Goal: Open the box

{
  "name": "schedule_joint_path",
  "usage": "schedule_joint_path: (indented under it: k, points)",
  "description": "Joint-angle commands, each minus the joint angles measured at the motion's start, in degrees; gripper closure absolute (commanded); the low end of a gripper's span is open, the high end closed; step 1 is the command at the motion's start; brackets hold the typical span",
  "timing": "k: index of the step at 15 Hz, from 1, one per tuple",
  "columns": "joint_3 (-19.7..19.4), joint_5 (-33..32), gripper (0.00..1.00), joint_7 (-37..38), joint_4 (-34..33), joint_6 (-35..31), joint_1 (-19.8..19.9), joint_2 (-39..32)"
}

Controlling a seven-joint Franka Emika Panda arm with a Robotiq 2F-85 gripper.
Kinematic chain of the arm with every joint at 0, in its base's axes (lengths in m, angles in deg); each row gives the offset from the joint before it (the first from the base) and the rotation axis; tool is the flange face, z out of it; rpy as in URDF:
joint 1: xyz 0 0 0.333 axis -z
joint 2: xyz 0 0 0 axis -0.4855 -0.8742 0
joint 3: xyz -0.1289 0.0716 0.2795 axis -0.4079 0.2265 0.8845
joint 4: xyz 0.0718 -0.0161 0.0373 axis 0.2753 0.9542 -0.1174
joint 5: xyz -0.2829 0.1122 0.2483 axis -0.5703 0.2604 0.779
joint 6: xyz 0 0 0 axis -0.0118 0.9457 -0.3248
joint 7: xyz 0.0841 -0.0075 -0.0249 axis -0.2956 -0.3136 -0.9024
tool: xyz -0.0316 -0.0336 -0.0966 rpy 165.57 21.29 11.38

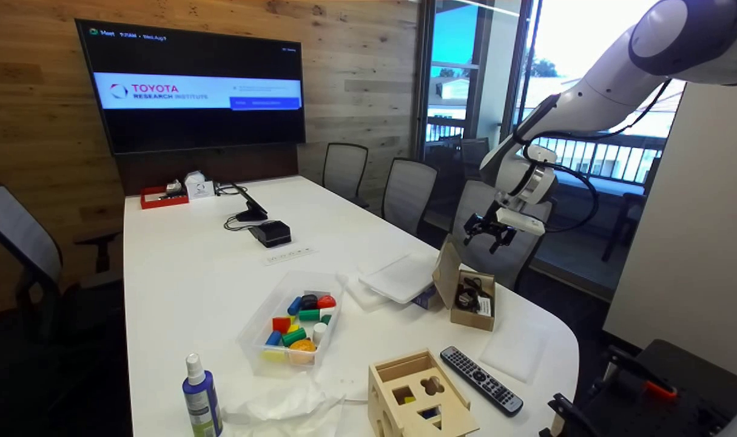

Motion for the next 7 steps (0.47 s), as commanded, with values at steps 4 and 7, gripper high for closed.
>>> schedule_joint_path:
  k: [4,7]
  points:
    - [0.48,0.35,0.0,0.53,2.3,2.2,1.22,1.76]
    - [0.35,0.22,0.0,0.71,2.06,2.67,1.02,1.54]
